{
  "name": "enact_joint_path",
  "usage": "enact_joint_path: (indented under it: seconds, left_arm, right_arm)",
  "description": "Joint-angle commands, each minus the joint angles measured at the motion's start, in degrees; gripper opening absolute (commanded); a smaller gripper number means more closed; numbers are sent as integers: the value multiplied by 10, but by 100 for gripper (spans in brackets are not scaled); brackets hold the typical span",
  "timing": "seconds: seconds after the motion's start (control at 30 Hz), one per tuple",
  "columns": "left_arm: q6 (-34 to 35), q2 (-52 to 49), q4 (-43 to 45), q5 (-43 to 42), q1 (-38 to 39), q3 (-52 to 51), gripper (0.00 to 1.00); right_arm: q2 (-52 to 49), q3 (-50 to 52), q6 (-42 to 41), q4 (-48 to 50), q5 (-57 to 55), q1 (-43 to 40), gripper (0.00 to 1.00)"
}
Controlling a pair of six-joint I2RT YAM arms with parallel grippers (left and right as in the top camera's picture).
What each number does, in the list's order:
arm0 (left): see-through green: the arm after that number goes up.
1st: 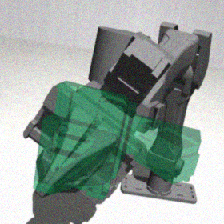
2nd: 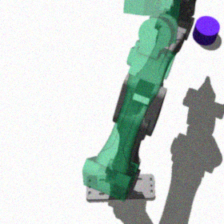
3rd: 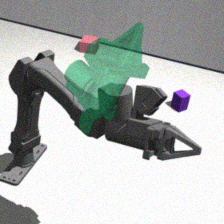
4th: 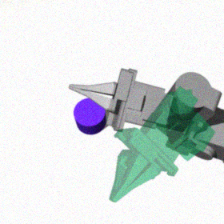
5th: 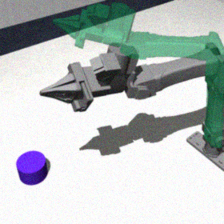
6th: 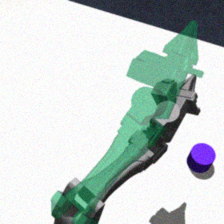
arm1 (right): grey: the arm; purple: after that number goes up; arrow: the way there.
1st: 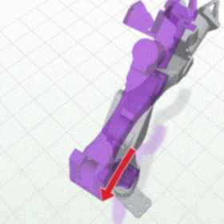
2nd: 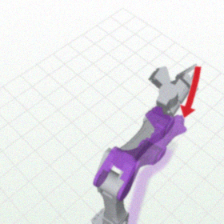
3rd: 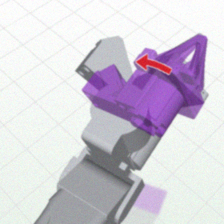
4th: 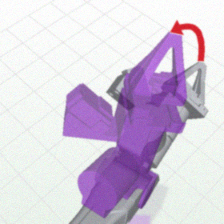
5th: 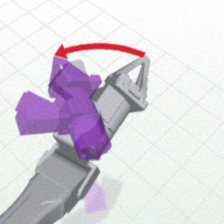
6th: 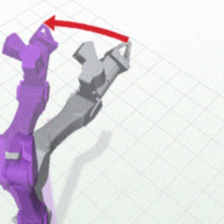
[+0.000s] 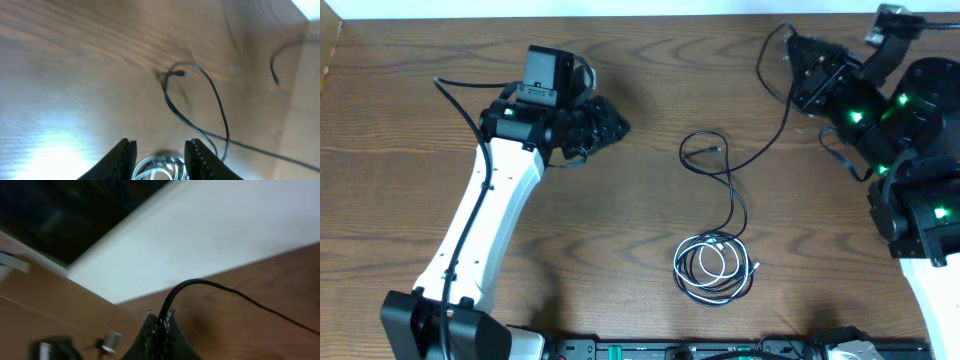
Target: Untangle cables
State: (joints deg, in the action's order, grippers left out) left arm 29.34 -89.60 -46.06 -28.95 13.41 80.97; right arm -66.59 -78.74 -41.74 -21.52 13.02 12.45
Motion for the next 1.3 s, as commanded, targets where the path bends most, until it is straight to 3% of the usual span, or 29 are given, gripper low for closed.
enact_joint_path:
  seconds: [0.0, 0.1, 0.3, 0.67, 1.0, 1.27]
  left_arm:
    - [-63, -12, -16, -54, 31, -2, 41]
    - [-111, -22, -35, -53, 68, -2, 50]
    - [-172, -48, -47, -51, 143, -2, 56]
    - [-173, -129, -35, -46, 247, -2, 57]
    - [-166, -154, 77, -45, 259, -2, 57]
    - [-140, -178, 112, -45, 273, -2, 57]
  right_arm:
    - [7, -14, -43, 4, -4, 0, 1]
    - [5, -14, -33, 2, -10, -1, 1]
    - [1, -14, -10, -32, -93, -1, 1]
    - [-5, -14, -15, -40, -129, -4, 1]
    - [-5, -14, -18, -41, -129, -5, 1]
    - [-5, -14, -26, -53, -129, -5, 1]
